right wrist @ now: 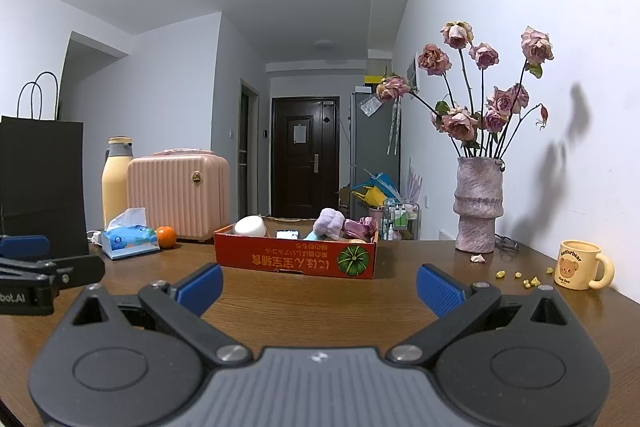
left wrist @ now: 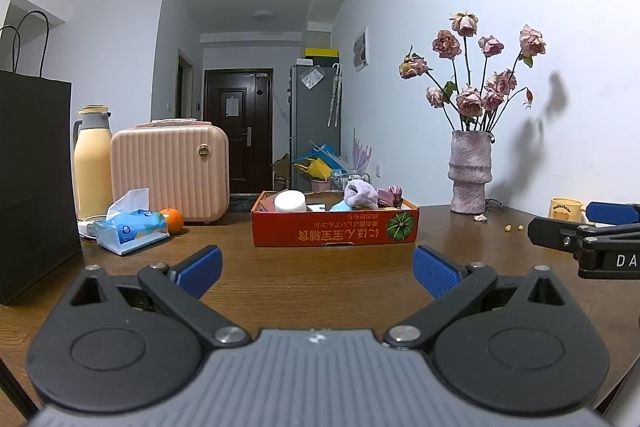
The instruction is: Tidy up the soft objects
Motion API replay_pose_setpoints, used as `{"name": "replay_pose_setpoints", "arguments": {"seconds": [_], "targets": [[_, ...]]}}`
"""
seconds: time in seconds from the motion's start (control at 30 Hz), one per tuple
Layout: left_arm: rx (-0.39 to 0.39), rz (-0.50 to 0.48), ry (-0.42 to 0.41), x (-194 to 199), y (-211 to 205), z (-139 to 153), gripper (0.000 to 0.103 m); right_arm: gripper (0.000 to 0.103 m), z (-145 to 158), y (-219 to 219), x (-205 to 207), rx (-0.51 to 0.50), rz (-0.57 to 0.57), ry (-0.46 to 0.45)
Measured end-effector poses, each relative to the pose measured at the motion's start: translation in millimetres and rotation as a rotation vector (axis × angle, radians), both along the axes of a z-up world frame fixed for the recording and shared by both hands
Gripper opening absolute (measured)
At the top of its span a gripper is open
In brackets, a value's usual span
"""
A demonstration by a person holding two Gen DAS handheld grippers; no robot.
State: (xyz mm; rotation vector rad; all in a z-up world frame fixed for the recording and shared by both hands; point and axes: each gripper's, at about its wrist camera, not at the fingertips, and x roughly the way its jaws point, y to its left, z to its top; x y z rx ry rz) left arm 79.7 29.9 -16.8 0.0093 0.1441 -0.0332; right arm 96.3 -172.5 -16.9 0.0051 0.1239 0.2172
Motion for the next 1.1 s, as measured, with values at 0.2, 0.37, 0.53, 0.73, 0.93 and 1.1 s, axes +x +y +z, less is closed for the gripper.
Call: {"name": "replay_pose_setpoints", "arguments": {"seconds": [0.2,0.37,0.53,0.73,0.93,1.1], "targets": [[0.0,-0.003,0.0,-0.3,0.0,0.0,0.103,0.103,0.1,0.2,0.1,-0.002,0.0,0.0],[0.0,-0.003,-0.002,-0.2,0.2,0.1,0.103,0.103,0.1,0.2,0.1,0.0,0.0,0.0],[0.0,-0.004,-0.001,-0.3,0.0,-0.1,0.103,0.103,0.1,0.3,0.1,-0.002,0.0,0.0],[0.002,-0.005,0.001,0.1,-0.7,-0.8,0.103,0.103,0.0,0.3,0.1,-0.001,0.0,0.001],[-0.022,-0.028,0.003,0.7,0.6,-1.0,0.103,0.103,0.2,0.5,0.7,-0.001,0.0,0.002],[-0.035,-0.044,0.004,1.2,0.6,-2.5,0.103,0.103,-1.0,3.4,2.7,-0.004,0.0,0.007]]}}
